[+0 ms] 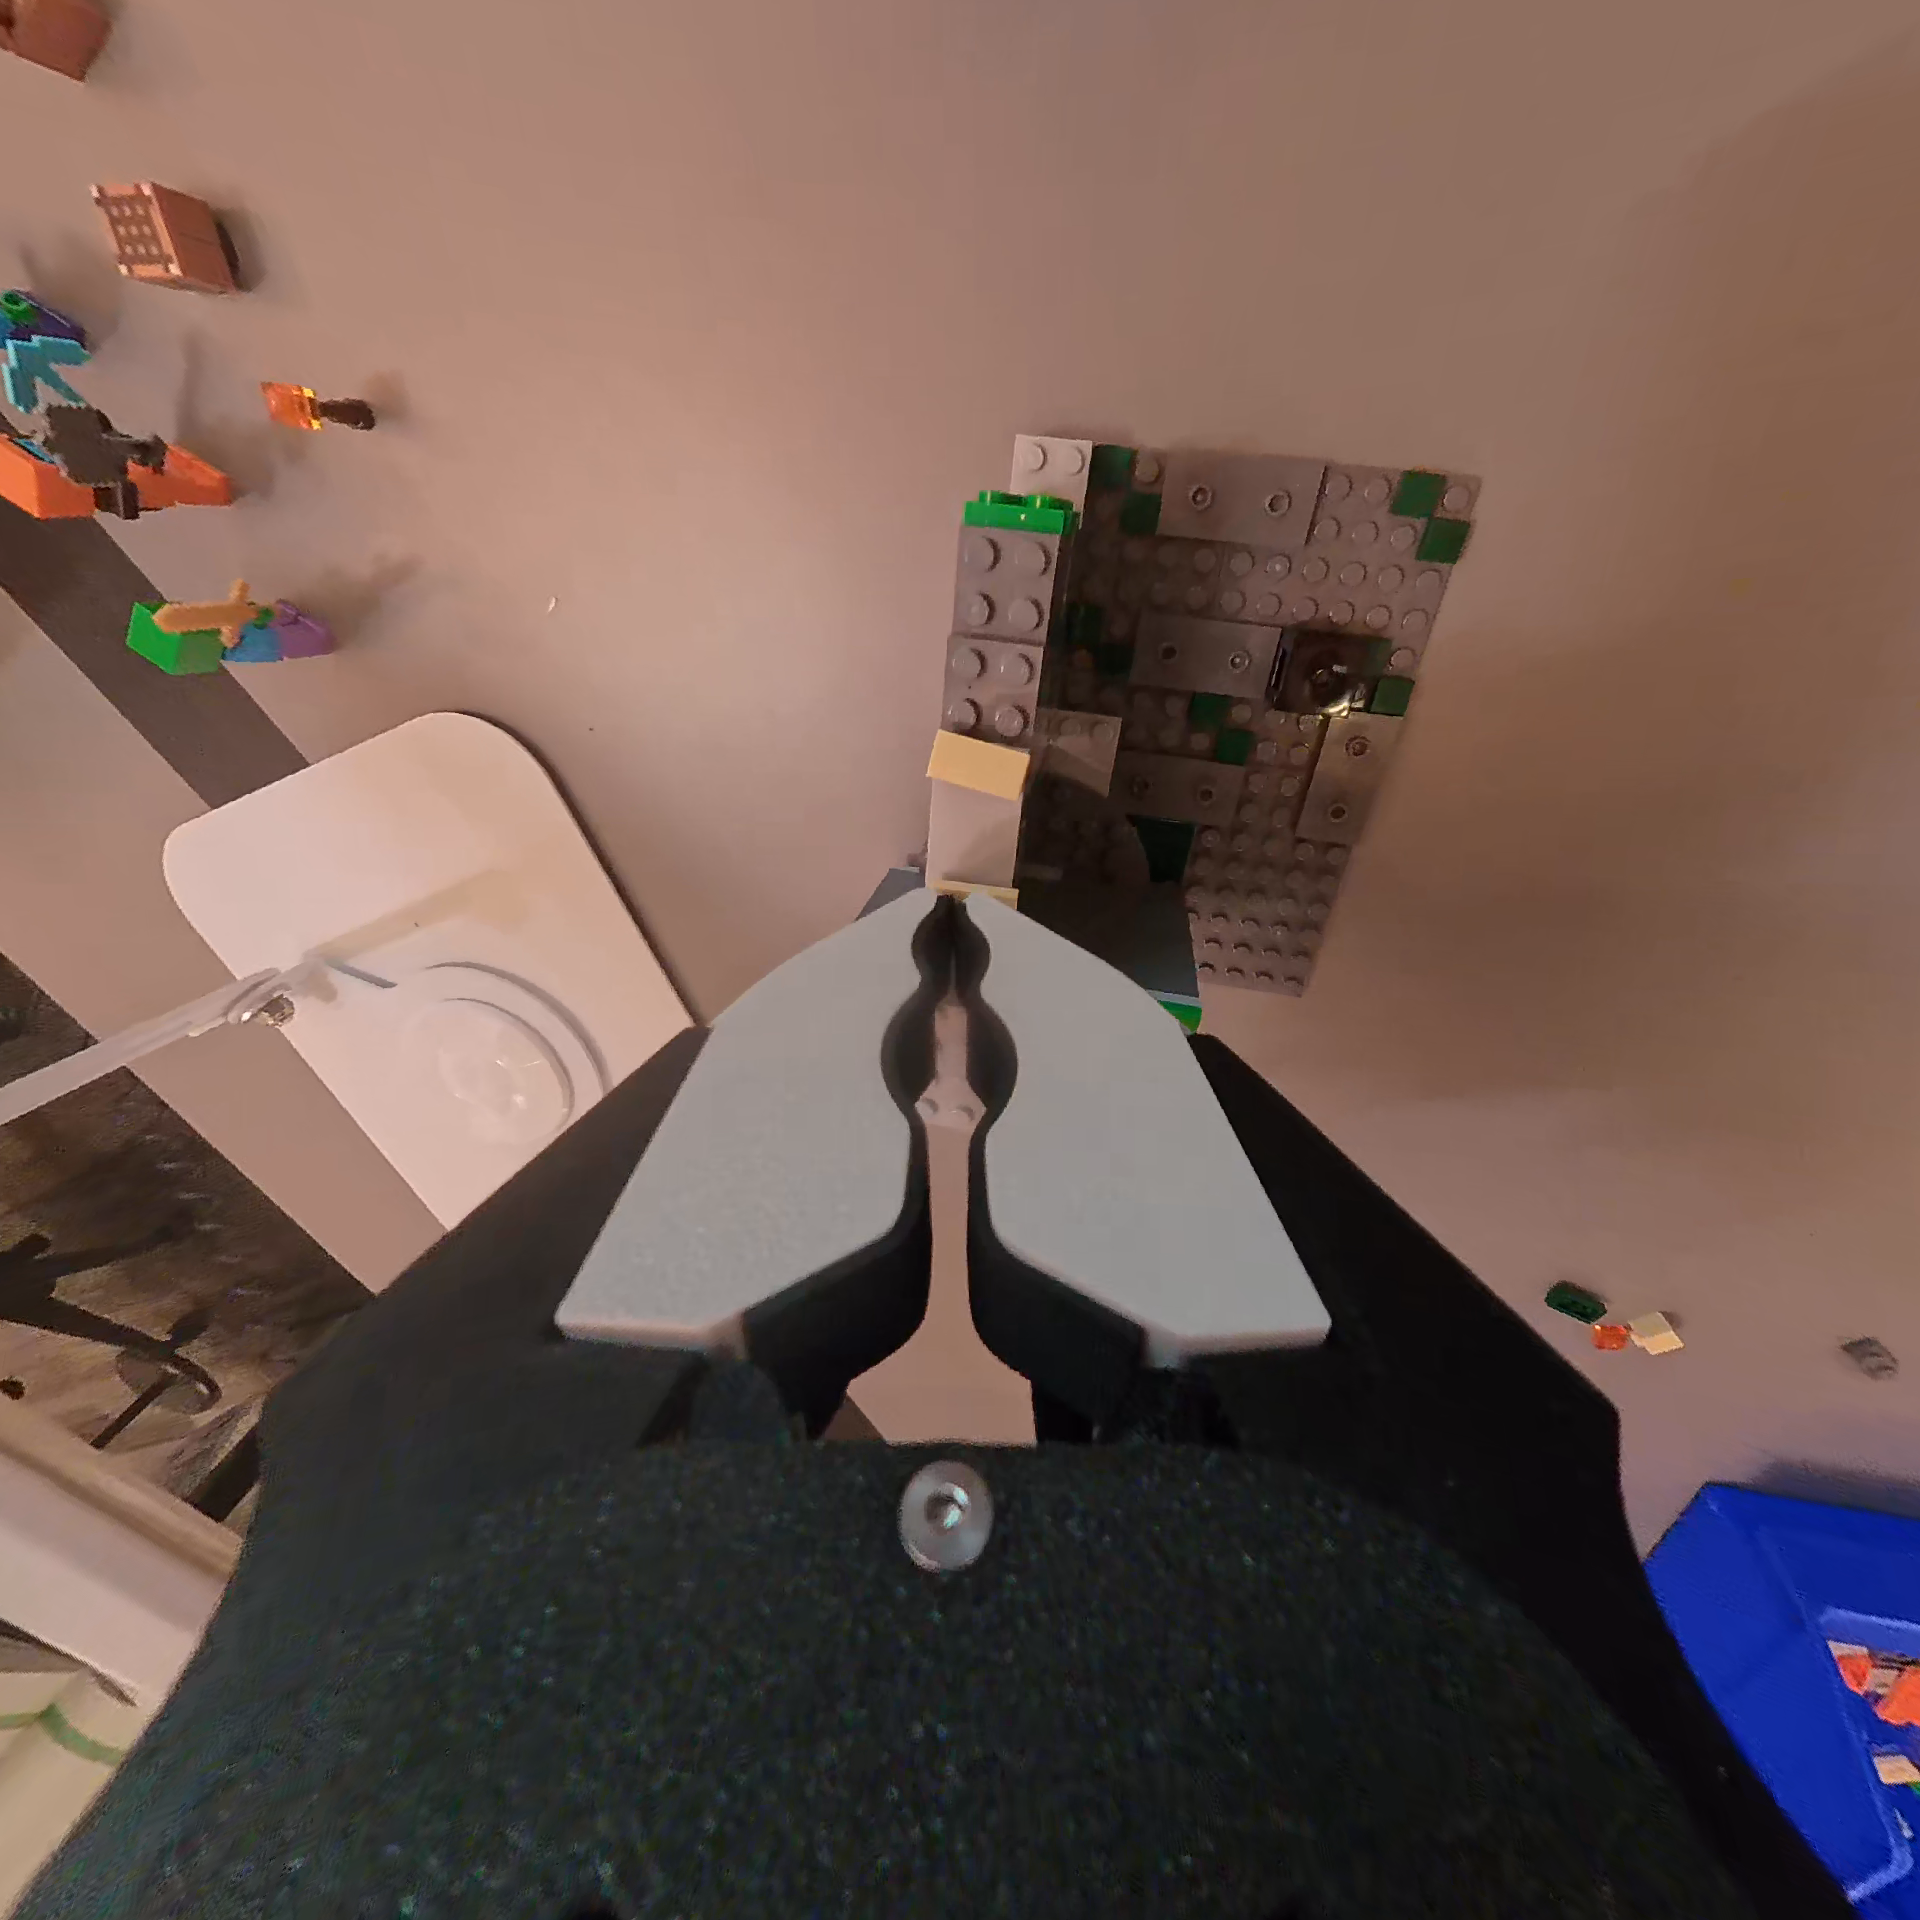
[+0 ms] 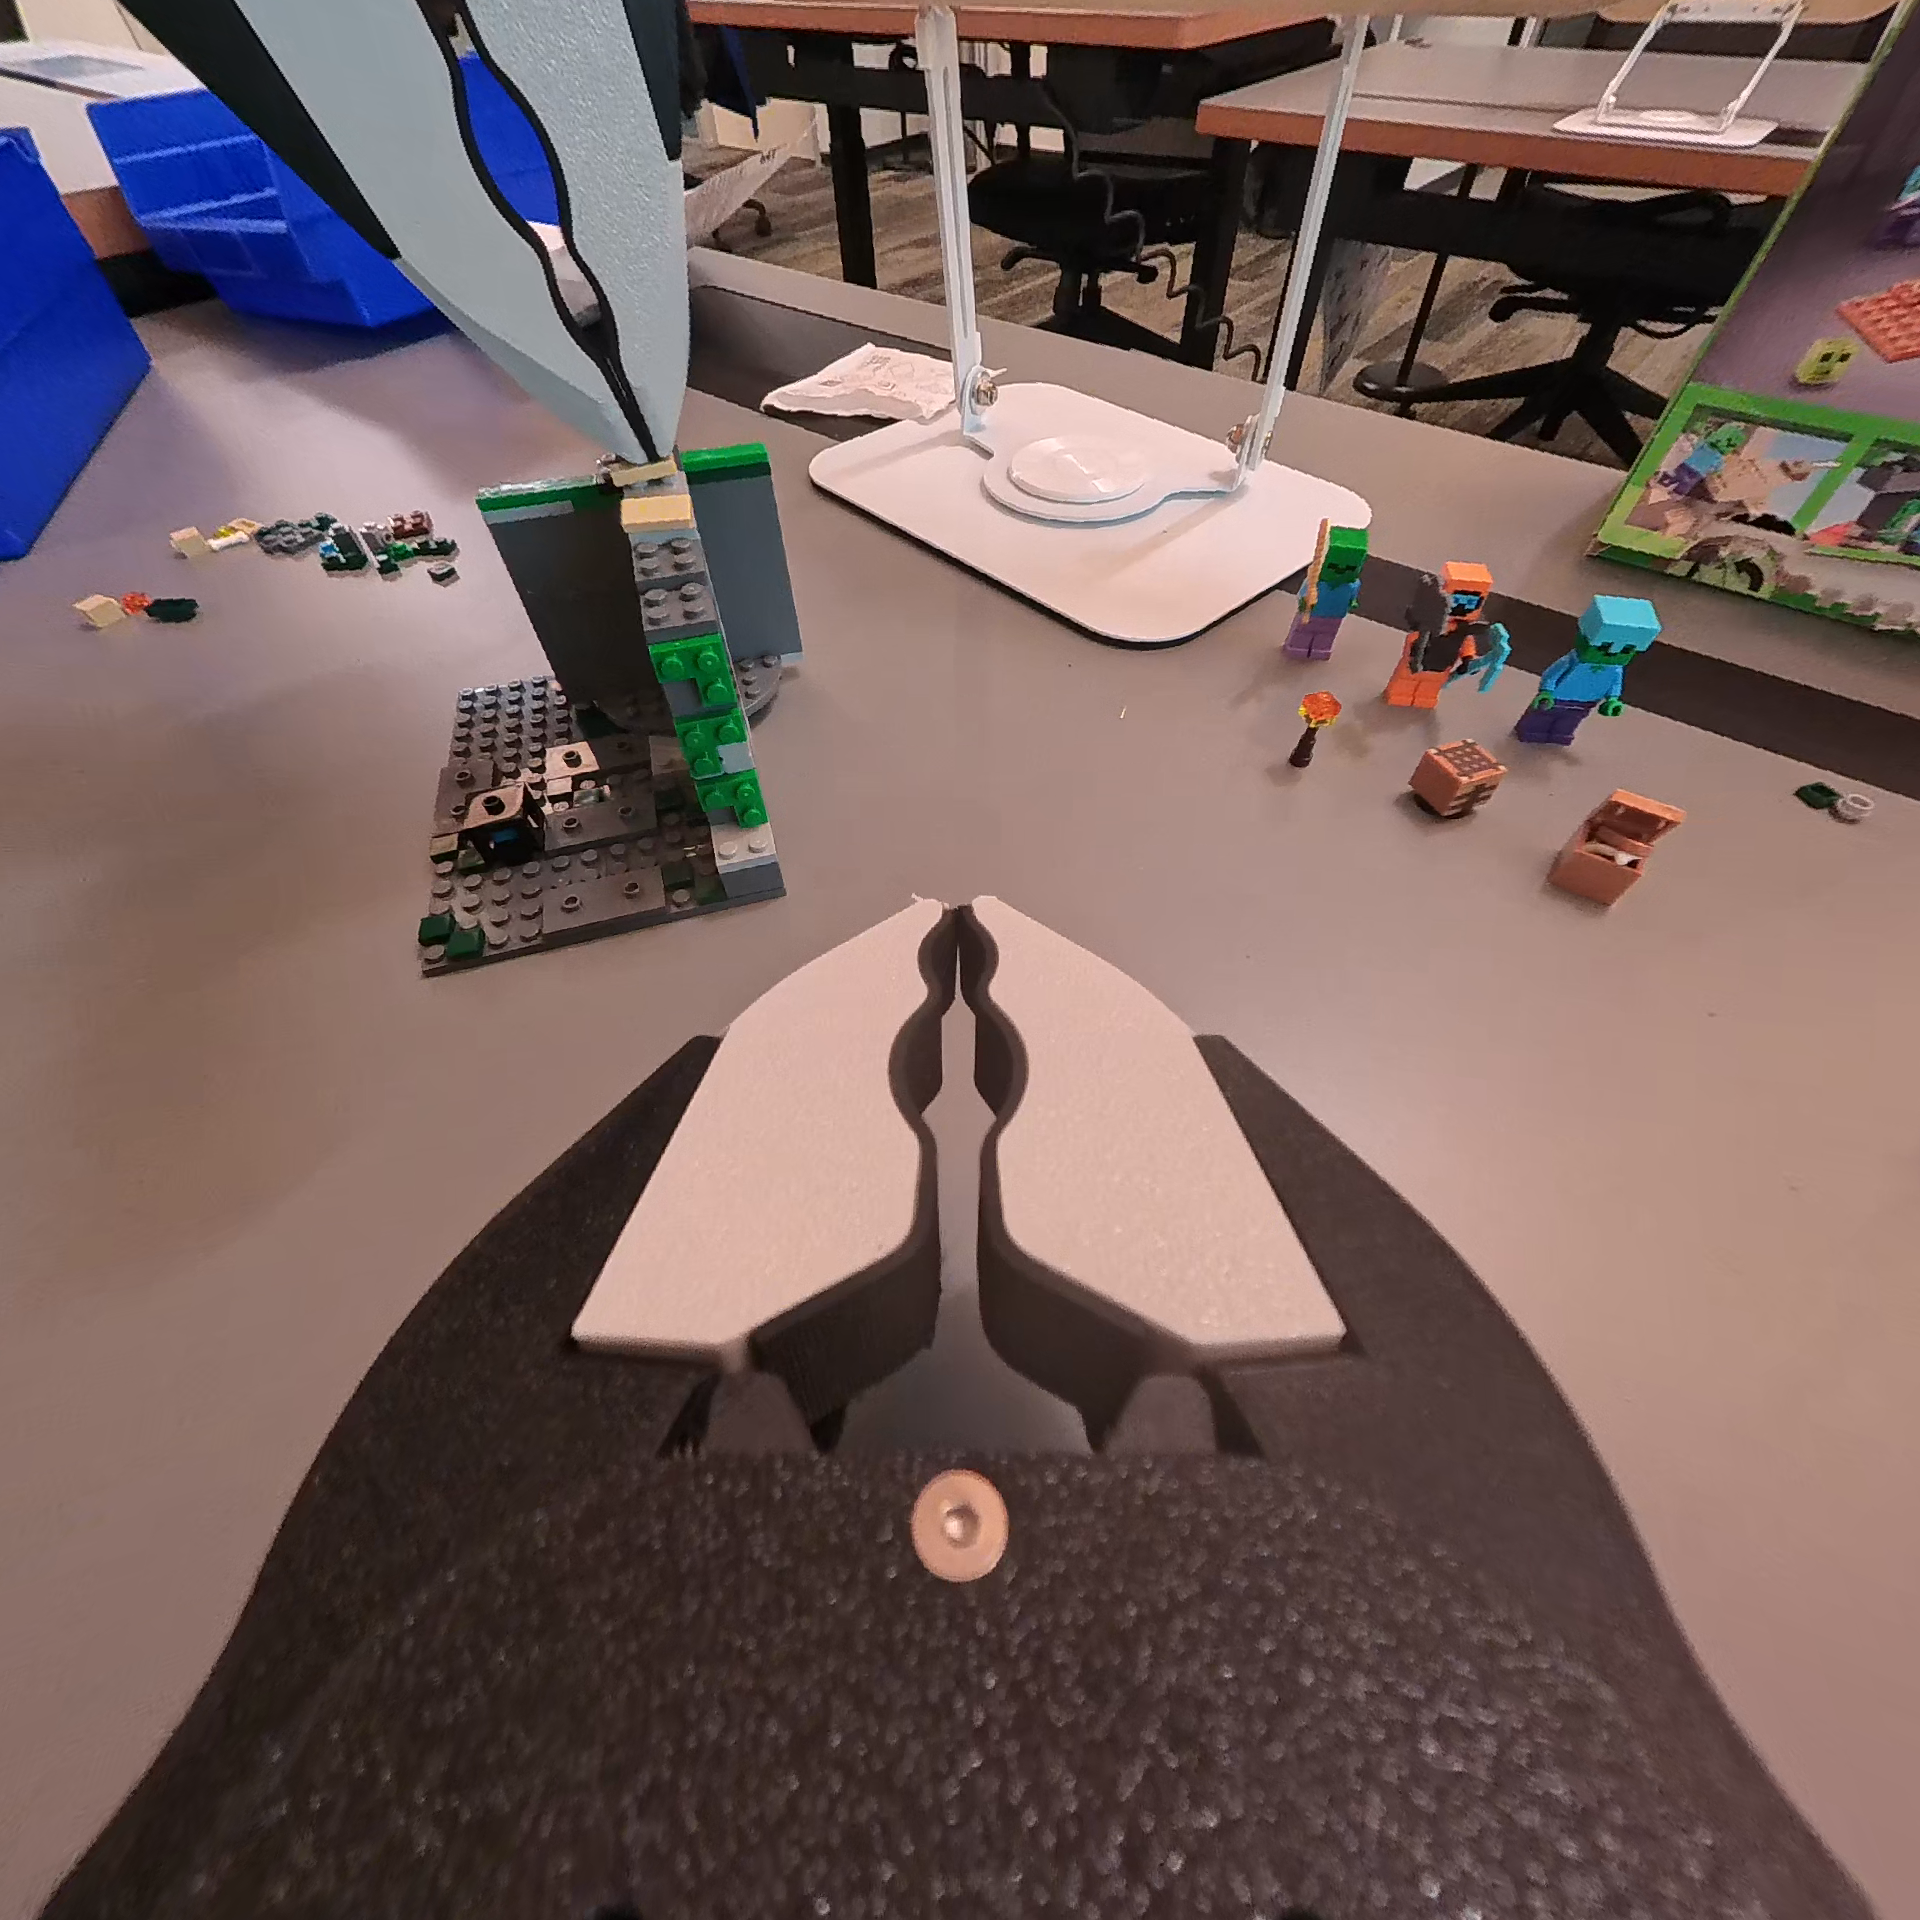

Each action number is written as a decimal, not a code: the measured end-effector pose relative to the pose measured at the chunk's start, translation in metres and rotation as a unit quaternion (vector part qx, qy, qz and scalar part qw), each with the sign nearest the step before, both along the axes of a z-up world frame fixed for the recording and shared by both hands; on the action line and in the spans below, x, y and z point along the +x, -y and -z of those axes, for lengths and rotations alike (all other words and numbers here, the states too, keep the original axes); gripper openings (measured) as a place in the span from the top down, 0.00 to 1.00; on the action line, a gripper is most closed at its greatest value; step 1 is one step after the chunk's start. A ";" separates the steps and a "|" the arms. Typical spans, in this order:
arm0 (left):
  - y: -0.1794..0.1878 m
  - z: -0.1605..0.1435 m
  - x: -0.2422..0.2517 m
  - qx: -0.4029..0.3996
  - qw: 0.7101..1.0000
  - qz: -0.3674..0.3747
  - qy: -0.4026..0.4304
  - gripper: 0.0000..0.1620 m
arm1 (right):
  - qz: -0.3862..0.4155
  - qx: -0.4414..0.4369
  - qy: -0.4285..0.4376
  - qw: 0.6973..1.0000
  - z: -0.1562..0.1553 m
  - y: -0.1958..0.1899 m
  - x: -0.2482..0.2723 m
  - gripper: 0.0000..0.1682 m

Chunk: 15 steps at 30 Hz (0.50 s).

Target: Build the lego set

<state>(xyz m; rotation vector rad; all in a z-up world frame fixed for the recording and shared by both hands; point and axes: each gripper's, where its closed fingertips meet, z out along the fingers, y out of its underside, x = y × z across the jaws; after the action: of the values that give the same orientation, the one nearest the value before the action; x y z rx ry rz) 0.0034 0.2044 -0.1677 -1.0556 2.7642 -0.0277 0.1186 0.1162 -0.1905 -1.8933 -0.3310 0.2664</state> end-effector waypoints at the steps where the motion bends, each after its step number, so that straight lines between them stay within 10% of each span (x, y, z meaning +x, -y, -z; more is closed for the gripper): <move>1: 0.000 0.000 0.000 0.001 1.000 0.001 0.000 1.00 | 0.000 0.000 0.000 1.000 0.000 0.000 0.000 1.00; 15: 0.000 0.001 0.000 -0.010 0.999 -0.006 -0.034 1.00 | -0.010 -0.001 0.000 1.000 0.002 0.001 -0.005 1.00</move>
<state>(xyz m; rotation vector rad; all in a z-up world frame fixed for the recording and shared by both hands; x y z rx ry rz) 0.0030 0.2042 -0.1686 -1.0971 2.8243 -0.0171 0.1139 0.1156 -0.1921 -1.8933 -0.3507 0.2808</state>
